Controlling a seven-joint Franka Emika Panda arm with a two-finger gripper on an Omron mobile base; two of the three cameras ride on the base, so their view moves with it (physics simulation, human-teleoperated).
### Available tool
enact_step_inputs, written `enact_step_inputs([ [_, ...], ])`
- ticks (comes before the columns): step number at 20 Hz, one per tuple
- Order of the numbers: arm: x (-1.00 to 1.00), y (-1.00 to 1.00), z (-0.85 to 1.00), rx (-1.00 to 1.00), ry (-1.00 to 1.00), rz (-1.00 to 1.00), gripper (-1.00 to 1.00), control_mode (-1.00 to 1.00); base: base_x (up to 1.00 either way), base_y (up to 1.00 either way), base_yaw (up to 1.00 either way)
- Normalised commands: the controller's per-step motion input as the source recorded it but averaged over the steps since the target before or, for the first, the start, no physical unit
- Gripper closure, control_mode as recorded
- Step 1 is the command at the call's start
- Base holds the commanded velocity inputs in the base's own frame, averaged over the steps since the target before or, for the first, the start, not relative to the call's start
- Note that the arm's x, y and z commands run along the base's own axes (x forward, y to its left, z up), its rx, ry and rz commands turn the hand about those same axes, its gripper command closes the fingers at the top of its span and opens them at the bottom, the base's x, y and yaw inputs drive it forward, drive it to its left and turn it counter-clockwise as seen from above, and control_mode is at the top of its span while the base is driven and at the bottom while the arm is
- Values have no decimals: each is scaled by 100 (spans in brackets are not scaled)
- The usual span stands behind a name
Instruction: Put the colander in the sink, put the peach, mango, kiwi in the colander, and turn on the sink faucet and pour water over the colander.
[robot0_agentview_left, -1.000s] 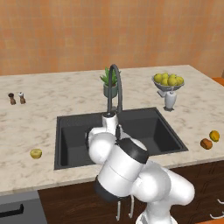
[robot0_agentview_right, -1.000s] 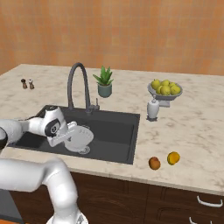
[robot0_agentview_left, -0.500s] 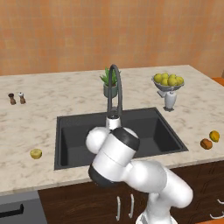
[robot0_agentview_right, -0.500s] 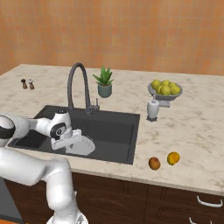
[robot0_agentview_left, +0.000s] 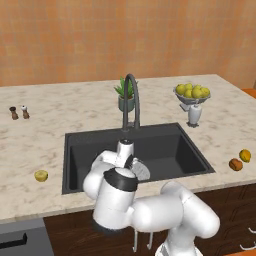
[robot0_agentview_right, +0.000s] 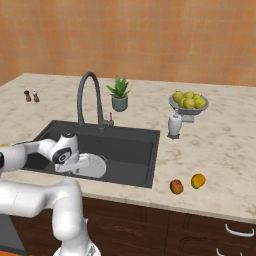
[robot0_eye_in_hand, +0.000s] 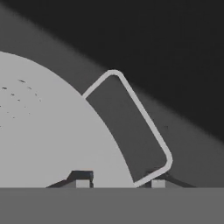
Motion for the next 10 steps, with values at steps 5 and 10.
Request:
enact_step_inputs([
  [5,0,10,57,1,-16,-19,-100,-100,0,0,0],
  [10,-9,59,67,0,-27,-5,-100,-100,0,0,0],
])
